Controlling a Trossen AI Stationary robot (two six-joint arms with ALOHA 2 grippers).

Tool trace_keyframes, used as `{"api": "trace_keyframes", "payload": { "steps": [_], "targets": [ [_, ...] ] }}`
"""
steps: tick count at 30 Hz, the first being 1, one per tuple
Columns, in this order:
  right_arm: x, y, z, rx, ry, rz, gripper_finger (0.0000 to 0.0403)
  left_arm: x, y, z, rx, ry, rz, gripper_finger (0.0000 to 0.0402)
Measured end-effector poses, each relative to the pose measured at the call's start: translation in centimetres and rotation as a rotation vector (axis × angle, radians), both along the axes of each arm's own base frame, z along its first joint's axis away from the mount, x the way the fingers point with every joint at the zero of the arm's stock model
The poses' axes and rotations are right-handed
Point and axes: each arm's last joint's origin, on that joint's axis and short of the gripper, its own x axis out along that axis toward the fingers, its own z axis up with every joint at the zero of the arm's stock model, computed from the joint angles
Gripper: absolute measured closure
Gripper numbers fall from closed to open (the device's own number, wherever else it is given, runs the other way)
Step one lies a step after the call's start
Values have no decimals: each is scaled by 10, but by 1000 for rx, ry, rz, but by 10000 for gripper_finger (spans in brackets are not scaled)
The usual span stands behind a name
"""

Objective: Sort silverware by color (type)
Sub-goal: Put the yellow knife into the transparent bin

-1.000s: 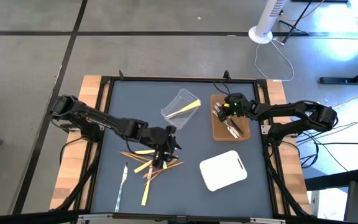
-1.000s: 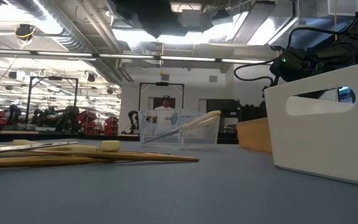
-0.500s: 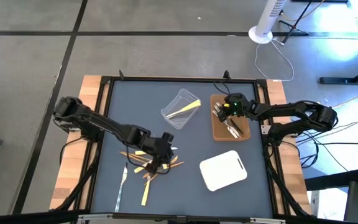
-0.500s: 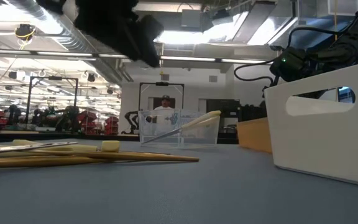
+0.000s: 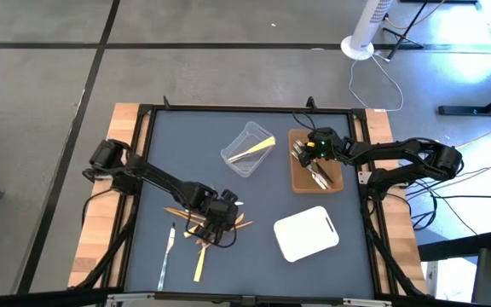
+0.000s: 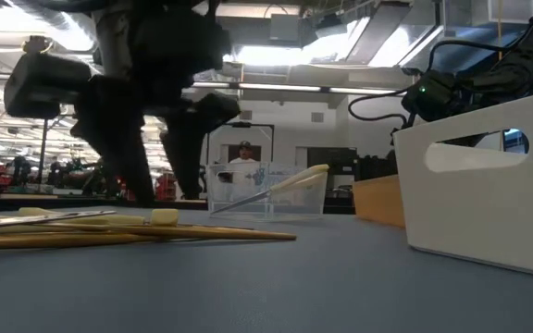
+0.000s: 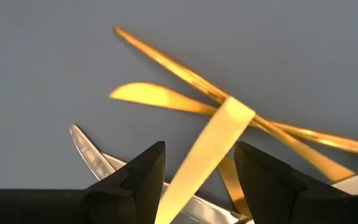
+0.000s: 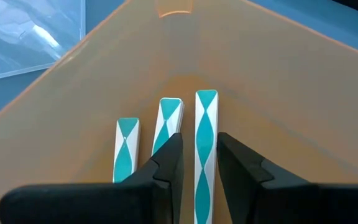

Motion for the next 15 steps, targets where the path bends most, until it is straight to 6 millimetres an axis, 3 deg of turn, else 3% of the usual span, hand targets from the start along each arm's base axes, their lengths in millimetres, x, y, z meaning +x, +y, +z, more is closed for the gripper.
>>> {"api": "trace_keyframes", "payload": {
  "steps": [15],
  "targets": [
    [0,0,0,-1,0,0,317,-2,1,-2,29,21,-35,214]
  ]
}}
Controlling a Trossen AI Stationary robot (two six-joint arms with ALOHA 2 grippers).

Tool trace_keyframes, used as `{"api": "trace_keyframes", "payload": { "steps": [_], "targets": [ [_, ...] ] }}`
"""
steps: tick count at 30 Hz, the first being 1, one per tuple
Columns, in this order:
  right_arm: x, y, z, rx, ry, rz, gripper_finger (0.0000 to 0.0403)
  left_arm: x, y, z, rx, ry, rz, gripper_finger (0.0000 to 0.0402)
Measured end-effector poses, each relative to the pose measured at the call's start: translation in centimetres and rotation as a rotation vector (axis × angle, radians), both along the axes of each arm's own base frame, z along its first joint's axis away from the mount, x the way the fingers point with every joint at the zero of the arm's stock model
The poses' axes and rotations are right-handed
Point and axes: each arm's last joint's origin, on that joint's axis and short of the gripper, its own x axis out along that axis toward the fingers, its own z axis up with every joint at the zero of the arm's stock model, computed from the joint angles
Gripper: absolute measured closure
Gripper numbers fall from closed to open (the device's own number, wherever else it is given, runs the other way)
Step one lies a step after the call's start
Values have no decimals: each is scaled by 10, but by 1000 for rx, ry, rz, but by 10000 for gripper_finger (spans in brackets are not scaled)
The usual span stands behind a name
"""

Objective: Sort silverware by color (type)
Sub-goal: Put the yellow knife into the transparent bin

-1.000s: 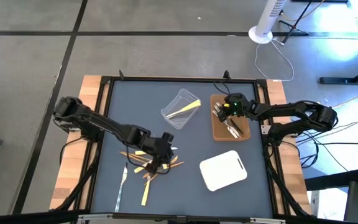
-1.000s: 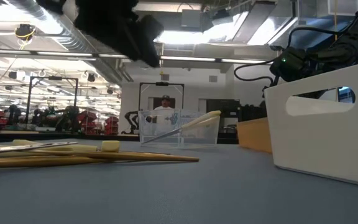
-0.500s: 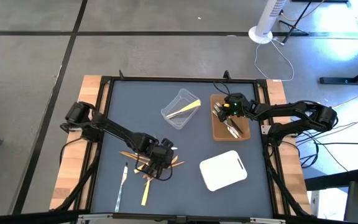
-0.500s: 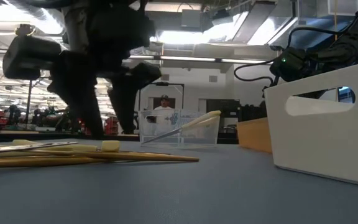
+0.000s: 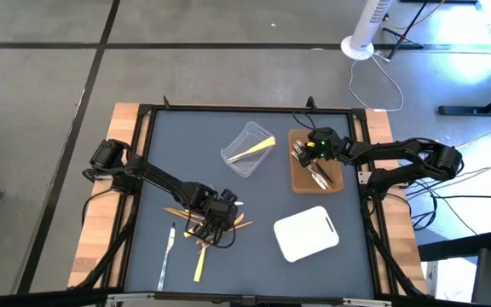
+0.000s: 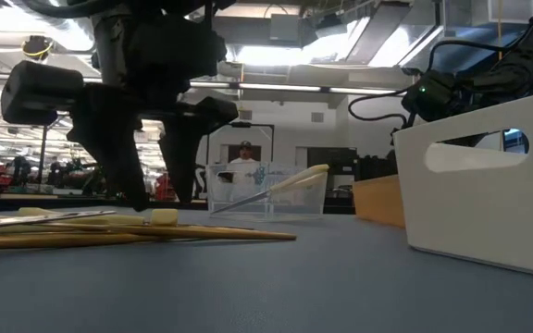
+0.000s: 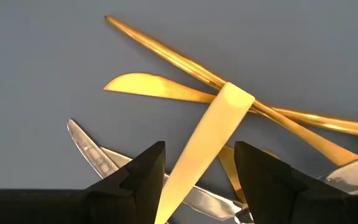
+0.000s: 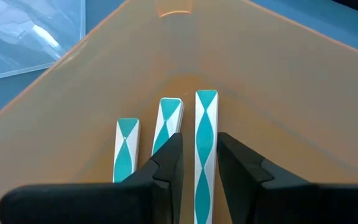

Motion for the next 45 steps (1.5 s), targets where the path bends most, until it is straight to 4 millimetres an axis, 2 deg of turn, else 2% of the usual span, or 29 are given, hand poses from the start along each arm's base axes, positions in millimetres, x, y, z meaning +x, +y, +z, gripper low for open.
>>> {"api": "trace_keyframes", "payload": {
  "steps": [14,22,29,45],
  "targets": [
    [0,0,0,0,0,-1,317,1,4,-1,4,9,13,214],
    [0,0,0,0,0,-1,317,3,4,-16,11,55,12,214],
    [0,0,0,-1,0,-1,317,6,3,-17,7,28,12,216],
    [0,0,0,-1,0,-1,317,6,5,-17,6,28,18,322]
  ]
}}
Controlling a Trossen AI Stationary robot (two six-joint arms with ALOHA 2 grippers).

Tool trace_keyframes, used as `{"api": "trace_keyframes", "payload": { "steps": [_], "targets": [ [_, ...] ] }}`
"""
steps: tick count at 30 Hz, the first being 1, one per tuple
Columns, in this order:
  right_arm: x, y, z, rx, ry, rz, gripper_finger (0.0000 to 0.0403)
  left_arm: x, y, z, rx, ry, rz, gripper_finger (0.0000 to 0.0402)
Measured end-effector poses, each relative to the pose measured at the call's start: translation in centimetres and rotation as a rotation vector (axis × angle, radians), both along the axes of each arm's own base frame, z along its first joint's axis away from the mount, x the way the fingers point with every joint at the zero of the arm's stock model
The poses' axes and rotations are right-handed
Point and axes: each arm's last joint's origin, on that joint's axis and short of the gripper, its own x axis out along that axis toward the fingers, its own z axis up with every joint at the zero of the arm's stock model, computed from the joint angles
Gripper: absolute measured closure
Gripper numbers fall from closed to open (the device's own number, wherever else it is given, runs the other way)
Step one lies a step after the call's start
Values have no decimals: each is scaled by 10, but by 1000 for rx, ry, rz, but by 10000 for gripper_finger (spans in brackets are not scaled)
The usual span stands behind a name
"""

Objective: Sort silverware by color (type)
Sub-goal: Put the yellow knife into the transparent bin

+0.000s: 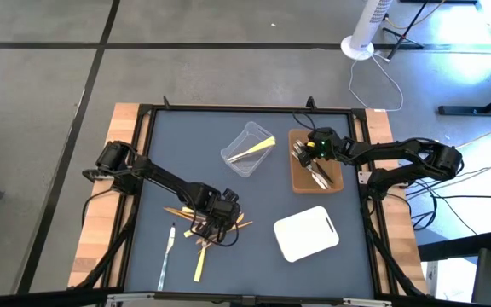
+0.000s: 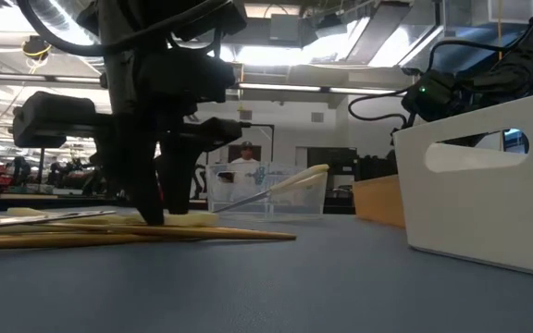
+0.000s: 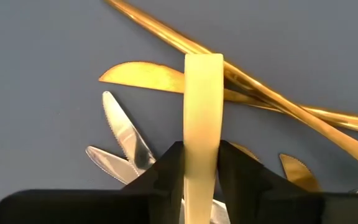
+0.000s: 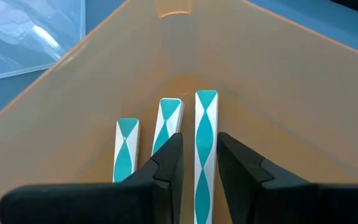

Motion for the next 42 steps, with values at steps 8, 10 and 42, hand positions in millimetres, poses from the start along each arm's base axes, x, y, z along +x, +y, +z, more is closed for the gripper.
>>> {"api": "trace_keyframes", "payload": {
  "steps": [8,10,42],
  "targets": [
    [0,0,0,0,0,0,317,0,0,0,5,-2,2,330],
    [0,0,0,0,0,0,317,0,0,0,7,-3,3,329],
    [0,0,0,0,0,1,317,17,6,56,-194,-388,284,329]
  ]
}}
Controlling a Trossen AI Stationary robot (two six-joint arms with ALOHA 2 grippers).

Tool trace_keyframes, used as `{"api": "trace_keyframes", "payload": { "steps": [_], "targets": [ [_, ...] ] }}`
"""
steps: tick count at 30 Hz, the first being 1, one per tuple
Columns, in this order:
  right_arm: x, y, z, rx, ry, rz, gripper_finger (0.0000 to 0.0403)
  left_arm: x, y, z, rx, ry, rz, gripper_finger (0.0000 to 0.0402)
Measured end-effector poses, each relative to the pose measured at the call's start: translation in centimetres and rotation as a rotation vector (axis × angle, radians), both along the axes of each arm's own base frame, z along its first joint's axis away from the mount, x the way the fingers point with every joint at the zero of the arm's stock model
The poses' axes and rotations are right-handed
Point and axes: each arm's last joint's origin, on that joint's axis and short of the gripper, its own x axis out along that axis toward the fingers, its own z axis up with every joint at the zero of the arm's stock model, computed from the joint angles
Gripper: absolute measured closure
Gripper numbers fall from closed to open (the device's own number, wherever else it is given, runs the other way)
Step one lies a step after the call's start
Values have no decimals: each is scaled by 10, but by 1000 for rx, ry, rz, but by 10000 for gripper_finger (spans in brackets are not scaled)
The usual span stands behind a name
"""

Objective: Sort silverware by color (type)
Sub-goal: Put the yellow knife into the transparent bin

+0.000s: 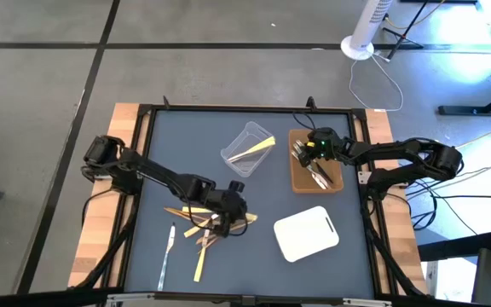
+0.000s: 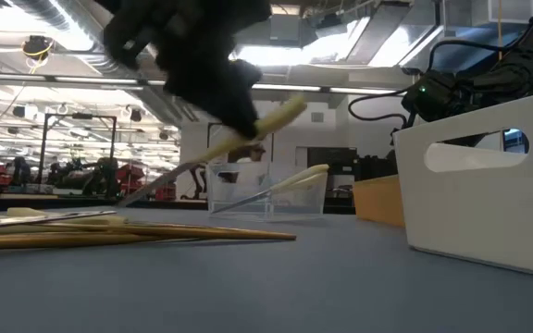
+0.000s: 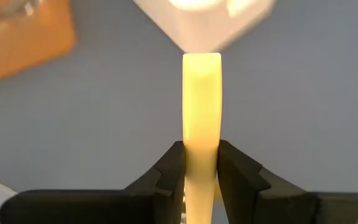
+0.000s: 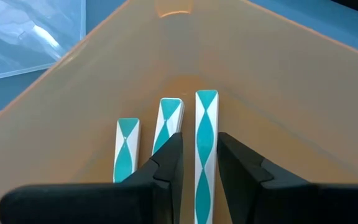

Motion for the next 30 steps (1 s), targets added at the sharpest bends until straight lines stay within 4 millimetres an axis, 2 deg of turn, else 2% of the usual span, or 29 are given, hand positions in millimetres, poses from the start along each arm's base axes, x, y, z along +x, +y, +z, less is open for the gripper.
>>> {"api": "trace_keyframes", "payload": {
  "steps": [10,21,30],
  "targets": [
    [1,0,1,4,-3,4,317,18,25,36,-81,-316,86,329],
    [12,-7,20,35,47,9,317,25,53,48,-98,-437,168,330],
    [24,-14,47,40,121,50,317,31,83,59,-95,-564,243,330]
  ]
}}
